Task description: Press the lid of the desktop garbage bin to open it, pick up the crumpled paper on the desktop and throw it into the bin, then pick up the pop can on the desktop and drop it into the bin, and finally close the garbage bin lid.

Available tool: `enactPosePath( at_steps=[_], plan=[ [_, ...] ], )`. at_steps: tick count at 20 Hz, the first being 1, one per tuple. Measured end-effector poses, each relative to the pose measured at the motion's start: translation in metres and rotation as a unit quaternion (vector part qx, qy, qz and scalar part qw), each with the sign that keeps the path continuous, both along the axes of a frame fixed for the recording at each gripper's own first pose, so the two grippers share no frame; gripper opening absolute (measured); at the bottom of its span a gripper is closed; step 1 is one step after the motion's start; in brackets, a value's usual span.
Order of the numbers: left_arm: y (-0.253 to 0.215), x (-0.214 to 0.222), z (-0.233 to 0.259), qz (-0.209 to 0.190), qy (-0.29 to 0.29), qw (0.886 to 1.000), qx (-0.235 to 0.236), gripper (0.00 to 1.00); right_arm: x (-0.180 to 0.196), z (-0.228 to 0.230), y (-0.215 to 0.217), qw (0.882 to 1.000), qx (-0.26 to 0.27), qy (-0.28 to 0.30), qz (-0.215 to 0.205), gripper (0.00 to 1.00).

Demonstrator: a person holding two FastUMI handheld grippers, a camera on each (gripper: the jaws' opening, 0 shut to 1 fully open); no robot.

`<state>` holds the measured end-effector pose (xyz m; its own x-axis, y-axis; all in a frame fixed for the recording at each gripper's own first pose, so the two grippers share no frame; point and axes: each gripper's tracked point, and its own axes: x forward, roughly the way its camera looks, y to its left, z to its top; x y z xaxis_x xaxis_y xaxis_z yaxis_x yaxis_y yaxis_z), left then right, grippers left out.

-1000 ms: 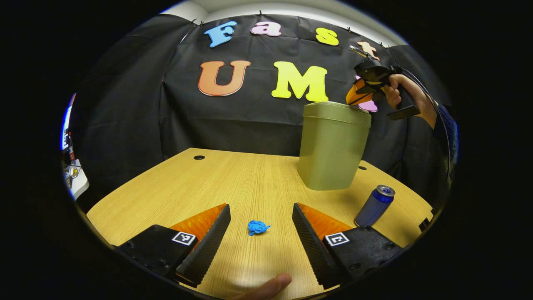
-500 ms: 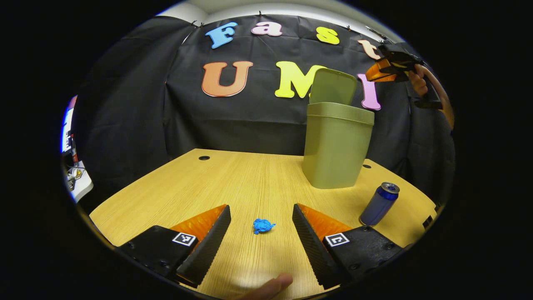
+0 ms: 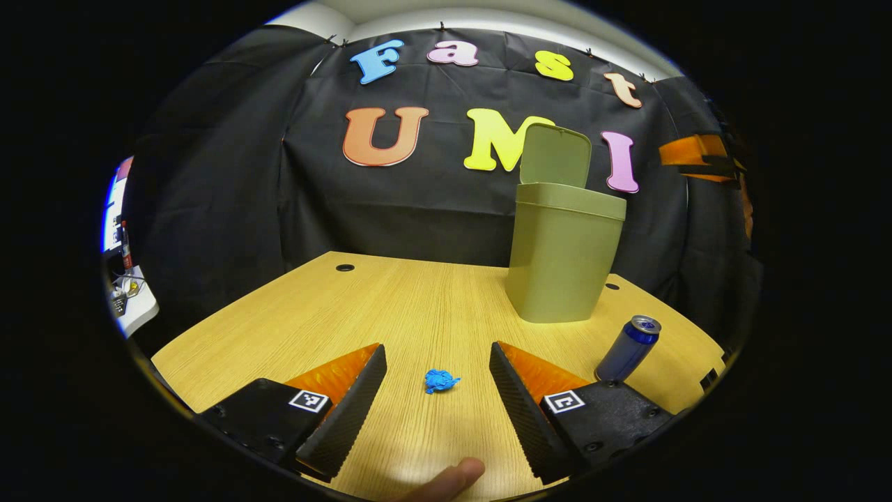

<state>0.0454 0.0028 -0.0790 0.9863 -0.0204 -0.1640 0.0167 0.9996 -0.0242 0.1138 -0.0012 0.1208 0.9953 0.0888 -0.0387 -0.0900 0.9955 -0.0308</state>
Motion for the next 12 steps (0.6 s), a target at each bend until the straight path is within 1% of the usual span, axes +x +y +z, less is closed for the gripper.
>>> enactPosePath(
  at_steps=[1,3,4,6,7,8,9,10,11,12],
  plan=[
    [0.000,-0.001,-0.001,0.000,0.001,1.000,0.003,0.96,-0.010,-0.007,-0.003,1.000,-0.004,-0.003,-0.003,0.72],
    [0.000,-0.001,-0.003,0.000,0.001,1.000,0.004,0.96,-0.028,-0.026,-0.003,1.000,-0.006,0.001,0.001,0.90],
    [0.000,-0.001,-0.006,-0.001,0.004,1.000,0.002,0.96,-0.036,-0.036,-0.004,1.000,-0.003,0.004,0.001,0.93],
    [0.004,-0.002,-0.012,0.001,0.013,1.000,0.001,0.96,-0.052,-0.056,-0.006,1.000,-0.002,0.007,0.001,0.95],
    [0.005,-0.003,-0.013,0.002,0.012,1.000,0.000,0.96,-0.058,-0.063,-0.011,1.000,-0.003,0.003,-0.007,0.95],
    [0.006,-0.004,-0.015,0.003,0.010,1.000,0.000,0.97,-0.062,-0.074,-0.016,1.000,-0.006,0.000,-0.016,0.97],
    [0.008,-0.005,-0.017,0.005,0.009,1.000,-0.002,0.96,-0.067,-0.085,-0.019,1.000,-0.009,-0.002,-0.024,0.97],
    [0.010,-0.005,-0.019,0.004,0.010,1.000,-0.005,0.96,-0.071,-0.096,-0.021,0.999,-0.014,-0.005,-0.030,0.95],
    [0.009,-0.005,-0.023,0.002,0.012,1.000,-0.005,0.96,-0.076,-0.105,-0.019,0.999,-0.009,-0.007,-0.032,0.97],
    [0.010,-0.006,-0.026,0.002,0.015,1.000,-0.001,0.96,-0.082,-0.118,-0.015,1.000,-0.002,-0.002,-0.026,0.95]
  ],
)
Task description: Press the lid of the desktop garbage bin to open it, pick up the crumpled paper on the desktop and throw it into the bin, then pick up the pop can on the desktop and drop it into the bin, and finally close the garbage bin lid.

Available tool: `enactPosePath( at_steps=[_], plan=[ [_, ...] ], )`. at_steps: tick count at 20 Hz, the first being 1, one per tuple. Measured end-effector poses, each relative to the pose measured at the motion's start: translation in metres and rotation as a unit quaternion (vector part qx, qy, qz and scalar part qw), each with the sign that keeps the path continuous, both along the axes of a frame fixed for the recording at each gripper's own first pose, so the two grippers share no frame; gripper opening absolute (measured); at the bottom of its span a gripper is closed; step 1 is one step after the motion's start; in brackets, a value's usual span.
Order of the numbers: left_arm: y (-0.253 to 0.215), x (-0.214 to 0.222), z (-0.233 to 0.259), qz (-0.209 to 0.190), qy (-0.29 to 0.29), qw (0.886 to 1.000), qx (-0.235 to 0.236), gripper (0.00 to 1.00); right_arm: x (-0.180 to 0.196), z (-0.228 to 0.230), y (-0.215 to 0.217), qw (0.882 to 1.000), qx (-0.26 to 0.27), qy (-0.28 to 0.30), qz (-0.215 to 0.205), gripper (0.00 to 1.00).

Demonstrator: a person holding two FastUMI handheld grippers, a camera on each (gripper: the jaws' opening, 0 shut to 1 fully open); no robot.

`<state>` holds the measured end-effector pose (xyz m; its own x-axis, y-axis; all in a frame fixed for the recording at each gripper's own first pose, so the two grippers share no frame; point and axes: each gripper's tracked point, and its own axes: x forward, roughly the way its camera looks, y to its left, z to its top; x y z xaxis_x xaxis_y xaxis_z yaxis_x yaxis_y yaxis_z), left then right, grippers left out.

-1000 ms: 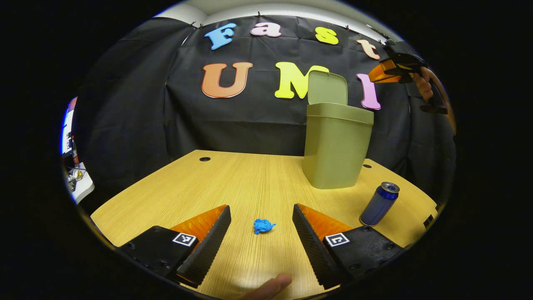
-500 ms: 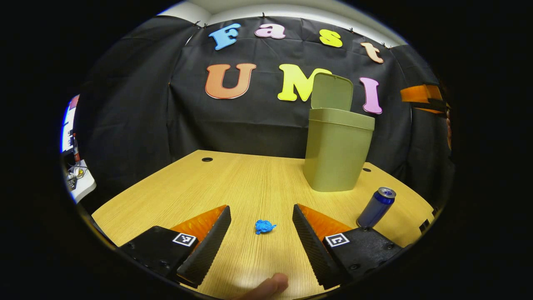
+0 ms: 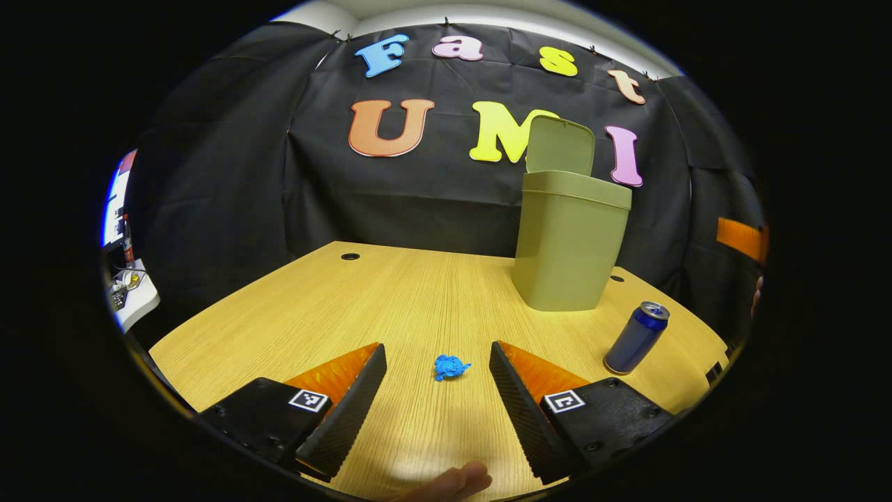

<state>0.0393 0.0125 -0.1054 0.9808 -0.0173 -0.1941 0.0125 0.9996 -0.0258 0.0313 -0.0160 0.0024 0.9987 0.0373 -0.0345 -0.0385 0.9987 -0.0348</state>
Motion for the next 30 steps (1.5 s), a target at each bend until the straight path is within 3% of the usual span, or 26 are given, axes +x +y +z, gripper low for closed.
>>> enactPosePath(
  at_steps=[2,8,16,21,24,30],
  plan=[
    [0.005,0.000,-0.005,0.007,0.004,1.000,0.010,0.96,-0.009,-0.028,0.011,0.999,0.025,0.014,0.017,0.98],
    [-0.010,0.016,-0.032,-0.025,0.059,0.998,0.003,0.96,-0.022,-0.093,0.019,0.996,0.054,0.064,0.026,0.95],
    [-0.008,0.065,-0.073,-0.025,0.158,0.987,0.004,0.96,-0.022,-0.111,0.028,0.996,0.039,0.076,0.037,0.93],
    [-0.006,0.079,-0.082,-0.013,0.169,0.985,0.015,0.94,-0.018,-0.113,0.024,0.996,0.034,0.076,0.036,0.93],
    [-0.003,0.081,-0.082,-0.010,0.159,0.987,0.010,0.88,-0.013,-0.117,0.014,0.996,0.038,0.076,0.020,0.93],
    [-0.002,0.076,-0.084,-0.012,0.159,0.987,0.028,0.72,-0.008,-0.129,0.015,0.991,0.071,0.109,0.026,0.93]
  ],
)
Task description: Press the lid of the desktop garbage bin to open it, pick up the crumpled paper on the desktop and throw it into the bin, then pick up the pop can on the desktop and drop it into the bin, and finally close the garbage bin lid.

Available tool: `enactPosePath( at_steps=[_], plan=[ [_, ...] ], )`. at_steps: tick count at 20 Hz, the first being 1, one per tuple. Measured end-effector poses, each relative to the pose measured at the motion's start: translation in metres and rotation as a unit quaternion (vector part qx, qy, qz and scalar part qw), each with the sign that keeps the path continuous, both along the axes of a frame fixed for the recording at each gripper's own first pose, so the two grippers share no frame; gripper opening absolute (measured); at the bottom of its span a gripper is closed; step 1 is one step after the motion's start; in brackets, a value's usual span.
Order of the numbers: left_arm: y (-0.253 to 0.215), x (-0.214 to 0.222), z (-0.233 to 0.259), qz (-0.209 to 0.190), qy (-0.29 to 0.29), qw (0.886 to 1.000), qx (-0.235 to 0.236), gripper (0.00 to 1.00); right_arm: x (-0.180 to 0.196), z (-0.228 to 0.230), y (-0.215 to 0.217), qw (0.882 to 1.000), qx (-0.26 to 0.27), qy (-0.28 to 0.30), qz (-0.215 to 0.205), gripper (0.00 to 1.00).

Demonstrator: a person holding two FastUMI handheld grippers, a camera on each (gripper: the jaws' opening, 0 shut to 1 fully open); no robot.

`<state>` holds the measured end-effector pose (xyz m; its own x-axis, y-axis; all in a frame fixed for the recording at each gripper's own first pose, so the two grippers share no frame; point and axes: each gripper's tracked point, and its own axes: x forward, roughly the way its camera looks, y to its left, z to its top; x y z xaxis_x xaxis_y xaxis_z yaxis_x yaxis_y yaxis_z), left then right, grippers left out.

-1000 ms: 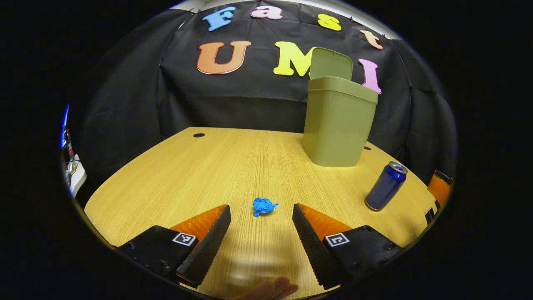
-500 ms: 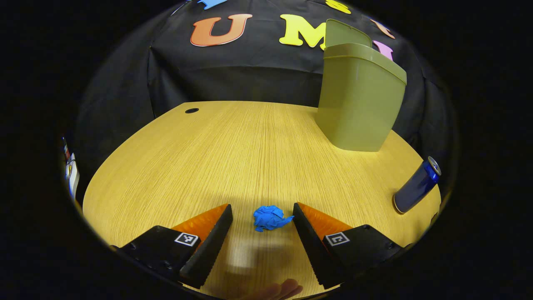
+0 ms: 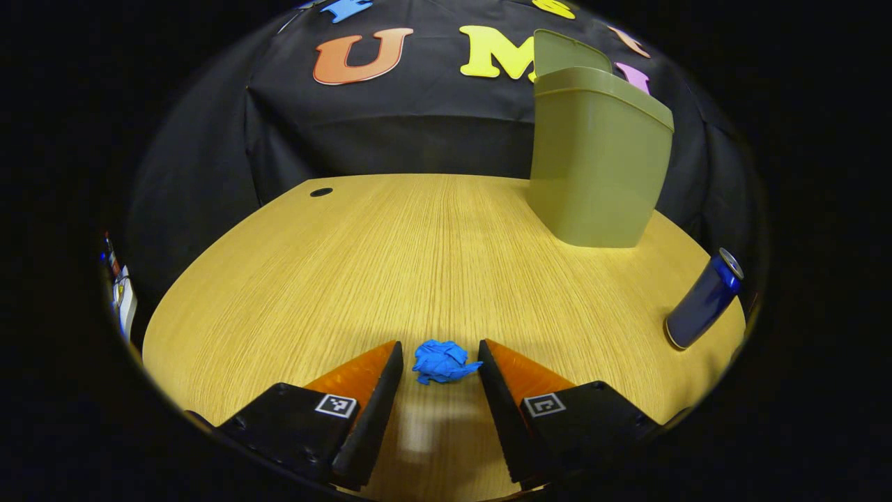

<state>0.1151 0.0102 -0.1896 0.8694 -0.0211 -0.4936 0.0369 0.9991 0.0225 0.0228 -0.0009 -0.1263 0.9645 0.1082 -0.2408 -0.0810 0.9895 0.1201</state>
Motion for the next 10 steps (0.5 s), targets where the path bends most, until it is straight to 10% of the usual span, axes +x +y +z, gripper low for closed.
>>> enactPosePath(
  at_steps=[10],
  plan=[
    [0.004,0.000,-0.001,-0.002,0.001,1.000,-0.003,0.41,0.010,0.011,0.013,1.000,-0.023,-0.005,0.016,0.94]
  ],
)
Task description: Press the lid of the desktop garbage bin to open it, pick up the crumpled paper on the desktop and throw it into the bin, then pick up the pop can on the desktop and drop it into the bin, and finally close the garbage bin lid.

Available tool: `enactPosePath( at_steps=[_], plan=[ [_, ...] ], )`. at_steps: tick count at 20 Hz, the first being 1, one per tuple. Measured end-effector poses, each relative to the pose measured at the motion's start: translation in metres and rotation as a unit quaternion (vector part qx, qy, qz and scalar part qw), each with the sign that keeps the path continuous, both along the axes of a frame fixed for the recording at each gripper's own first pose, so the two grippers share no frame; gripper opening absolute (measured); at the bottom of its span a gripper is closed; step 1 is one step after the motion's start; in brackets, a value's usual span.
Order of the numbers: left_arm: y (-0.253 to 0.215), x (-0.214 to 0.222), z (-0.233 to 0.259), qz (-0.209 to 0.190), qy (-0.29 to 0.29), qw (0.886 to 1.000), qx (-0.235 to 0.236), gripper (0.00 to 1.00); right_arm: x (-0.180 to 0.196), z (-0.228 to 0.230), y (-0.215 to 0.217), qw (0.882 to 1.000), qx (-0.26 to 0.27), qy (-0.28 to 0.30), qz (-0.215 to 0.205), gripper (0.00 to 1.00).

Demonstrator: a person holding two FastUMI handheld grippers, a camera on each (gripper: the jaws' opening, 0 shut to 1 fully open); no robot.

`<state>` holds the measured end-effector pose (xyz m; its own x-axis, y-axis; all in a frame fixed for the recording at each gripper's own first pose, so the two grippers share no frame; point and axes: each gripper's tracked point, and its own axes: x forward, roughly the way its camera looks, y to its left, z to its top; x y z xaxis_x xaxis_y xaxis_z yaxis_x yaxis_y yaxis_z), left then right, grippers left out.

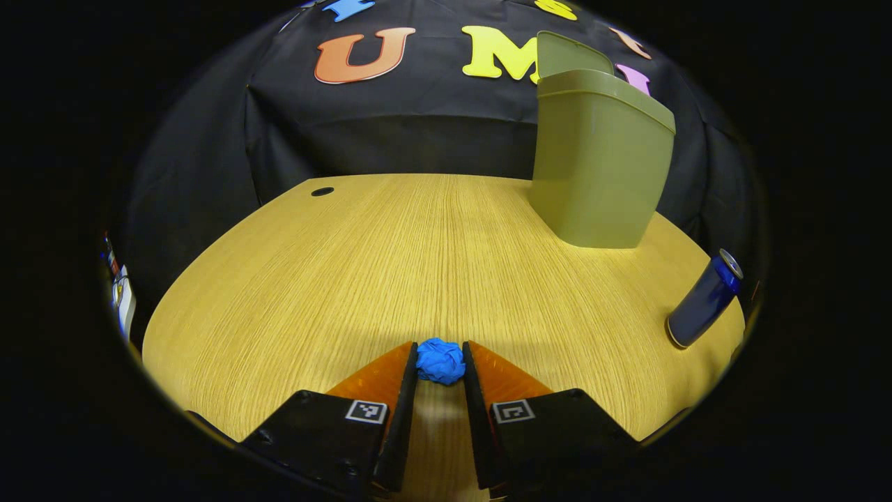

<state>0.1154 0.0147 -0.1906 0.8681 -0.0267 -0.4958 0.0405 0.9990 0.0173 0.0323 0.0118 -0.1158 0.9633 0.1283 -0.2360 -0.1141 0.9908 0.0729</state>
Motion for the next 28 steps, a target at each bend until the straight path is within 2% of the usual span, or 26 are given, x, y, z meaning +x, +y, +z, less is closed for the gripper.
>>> enactPosePath(
  at_steps=[1,2,3,4,5,6,12,17,20,23,24,28],
  plan=[
    [0.000,-0.002,0.000,0.003,0.000,1.000,-0.001,0.40,0.003,-0.001,0.002,1.000,0.002,0.005,0.002,0.93],
    [0.000,-0.003,0.000,0.005,-0.001,1.000,-0.004,0.46,0.005,-0.003,0.003,1.000,0.004,0.010,0.002,0.94],
    [-0.001,-0.005,0.001,0.005,-0.003,1.000,-0.010,0.39,0.009,-0.003,0.003,1.000,0.005,0.015,0.001,0.94],
    [-0.006,-0.007,0.004,0.000,-0.007,1.000,-0.019,0.38,0.012,-0.004,0.003,1.000,0.006,0.016,0.000,0.93],
    [-0.010,-0.009,0.009,-0.002,-0.016,1.000,-0.025,0.43,0.016,-0.004,0.001,1.000,0.005,0.017,-0.002,0.94],
    [-0.012,-0.009,0.015,-0.005,-0.028,0.999,-0.028,0.37,0.021,-0.007,0.000,1.000,0.003,0.020,-0.004,0.94],
    [-0.027,-0.021,0.053,-0.024,-0.085,0.996,-0.028,0.36,0.055,-0.038,-0.006,0.998,0.000,0.047,-0.030,0.93],
    [-0.026,-0.026,0.060,-0.032,-0.095,0.995,-0.020,0.37,0.076,-0.061,-0.001,0.997,-0.004,0.066,-0.036,0.94],
    [-0.021,-0.023,0.060,-0.030,-0.097,0.995,-0.024,0.36,0.093,-0.069,0.003,0.996,-0.014,0.074,-0.042,0.94],
    [-0.019,-0.021,0.062,-0.029,-0.098,0.994,-0.032,0.36,0.102,-0.067,0.001,0.996,-0.004,0.075,-0.055,0.94],
    [-0.019,-0.022,0.062,-0.030,-0.100,0.994,-0.032,0.36,0.100,-0.068,0.000,0.996,0.000,0.073,-0.056,0.85],
    [-0.012,-0.021,0.065,-0.029,-0.102,0.994,-0.029,0.36,0.095,-0.060,-0.002,0.996,-0.008,0.071,-0.061,0.77]
  ],
)
